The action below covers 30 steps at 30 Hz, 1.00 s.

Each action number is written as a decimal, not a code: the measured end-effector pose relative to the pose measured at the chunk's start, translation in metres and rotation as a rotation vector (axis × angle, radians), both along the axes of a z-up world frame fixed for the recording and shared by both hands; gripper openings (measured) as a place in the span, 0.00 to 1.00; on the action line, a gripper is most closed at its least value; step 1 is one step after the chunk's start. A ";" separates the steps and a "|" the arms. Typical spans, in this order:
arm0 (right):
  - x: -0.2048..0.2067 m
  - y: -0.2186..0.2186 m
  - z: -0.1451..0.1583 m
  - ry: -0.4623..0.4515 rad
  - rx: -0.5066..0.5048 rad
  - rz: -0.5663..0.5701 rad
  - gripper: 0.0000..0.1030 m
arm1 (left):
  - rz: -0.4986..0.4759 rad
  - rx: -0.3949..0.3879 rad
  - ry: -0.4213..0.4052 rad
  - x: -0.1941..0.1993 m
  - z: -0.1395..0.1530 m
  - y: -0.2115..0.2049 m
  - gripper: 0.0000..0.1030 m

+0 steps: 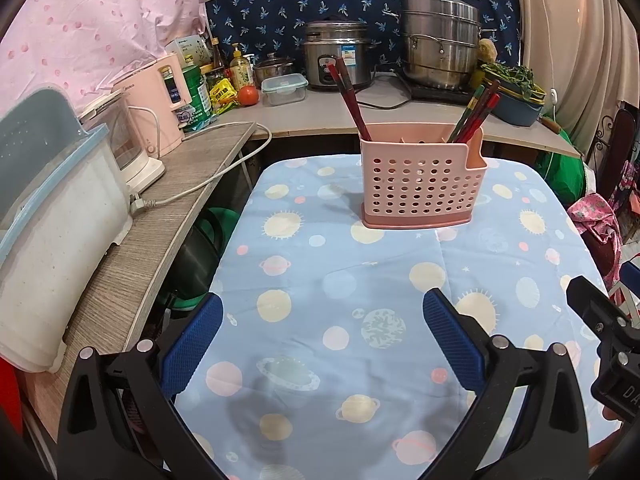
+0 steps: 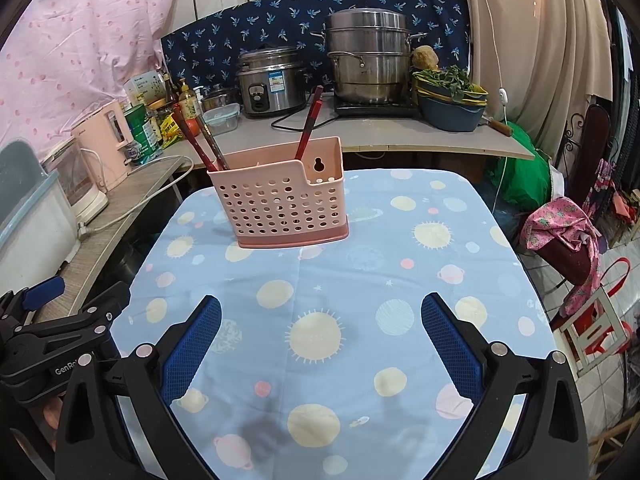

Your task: Organize utensils

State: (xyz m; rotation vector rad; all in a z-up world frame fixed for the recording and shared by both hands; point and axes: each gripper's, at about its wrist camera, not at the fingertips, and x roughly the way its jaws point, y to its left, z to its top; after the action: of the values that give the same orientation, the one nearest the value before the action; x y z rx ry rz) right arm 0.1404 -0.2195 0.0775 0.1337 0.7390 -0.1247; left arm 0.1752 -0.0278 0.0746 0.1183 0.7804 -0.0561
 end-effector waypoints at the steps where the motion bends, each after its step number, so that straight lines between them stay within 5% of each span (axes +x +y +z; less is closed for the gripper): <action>1: 0.000 0.000 0.000 0.000 0.001 0.001 0.94 | -0.001 0.001 -0.001 0.000 0.000 0.000 0.93; 30: -0.003 0.001 -0.002 0.004 -0.007 0.002 0.94 | -0.002 -0.001 -0.001 -0.001 0.000 0.000 0.93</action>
State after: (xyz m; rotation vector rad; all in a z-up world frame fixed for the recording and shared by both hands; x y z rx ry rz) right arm 0.1378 -0.2182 0.0750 0.1256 0.7424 -0.1256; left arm 0.1747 -0.0283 0.0750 0.1178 0.7792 -0.0581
